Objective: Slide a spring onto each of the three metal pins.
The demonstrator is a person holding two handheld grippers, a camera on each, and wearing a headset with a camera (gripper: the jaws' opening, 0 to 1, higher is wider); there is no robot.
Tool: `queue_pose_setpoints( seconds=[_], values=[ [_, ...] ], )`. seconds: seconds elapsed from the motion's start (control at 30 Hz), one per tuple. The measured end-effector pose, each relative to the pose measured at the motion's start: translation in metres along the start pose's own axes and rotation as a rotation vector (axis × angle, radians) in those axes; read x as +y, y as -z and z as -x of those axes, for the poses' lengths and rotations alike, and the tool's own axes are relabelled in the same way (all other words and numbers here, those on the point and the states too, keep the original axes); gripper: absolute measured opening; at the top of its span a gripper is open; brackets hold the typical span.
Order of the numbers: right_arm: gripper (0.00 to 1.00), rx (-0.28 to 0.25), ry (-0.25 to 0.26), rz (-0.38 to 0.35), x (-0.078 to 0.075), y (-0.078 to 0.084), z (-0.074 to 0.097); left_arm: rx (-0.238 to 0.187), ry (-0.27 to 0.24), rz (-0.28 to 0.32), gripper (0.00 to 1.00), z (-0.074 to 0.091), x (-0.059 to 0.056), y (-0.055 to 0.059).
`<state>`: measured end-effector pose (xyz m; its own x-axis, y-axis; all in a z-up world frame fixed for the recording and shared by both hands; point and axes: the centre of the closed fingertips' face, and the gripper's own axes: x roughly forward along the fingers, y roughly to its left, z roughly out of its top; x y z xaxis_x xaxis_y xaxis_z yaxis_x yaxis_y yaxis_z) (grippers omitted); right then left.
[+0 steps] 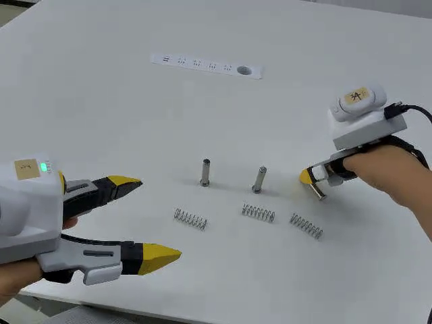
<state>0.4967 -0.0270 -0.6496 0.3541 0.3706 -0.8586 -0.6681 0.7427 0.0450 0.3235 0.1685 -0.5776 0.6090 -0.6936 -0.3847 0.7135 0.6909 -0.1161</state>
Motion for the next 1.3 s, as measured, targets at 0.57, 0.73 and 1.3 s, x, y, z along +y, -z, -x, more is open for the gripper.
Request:
queue_pose_setpoints(
  seconds=[0.57,0.73,1.3],
  values=[
    [0.08,-0.084,0.034,0.017,0.003,0.003,0.032,-0.001,0.020,-0.023,0.78,-0.002,-0.005,-0.005],
    [0.08,-0.102,0.042,0.018,0.004,0.005,0.037,-0.002,0.020,-0.027,0.78,-0.001,-0.004,-0.006],
    [0.09,-0.164,0.047,0.025,0.008,0.014,0.049,0.000,0.022,-0.030,0.78,-0.001,-0.008,-0.007]
  ],
)
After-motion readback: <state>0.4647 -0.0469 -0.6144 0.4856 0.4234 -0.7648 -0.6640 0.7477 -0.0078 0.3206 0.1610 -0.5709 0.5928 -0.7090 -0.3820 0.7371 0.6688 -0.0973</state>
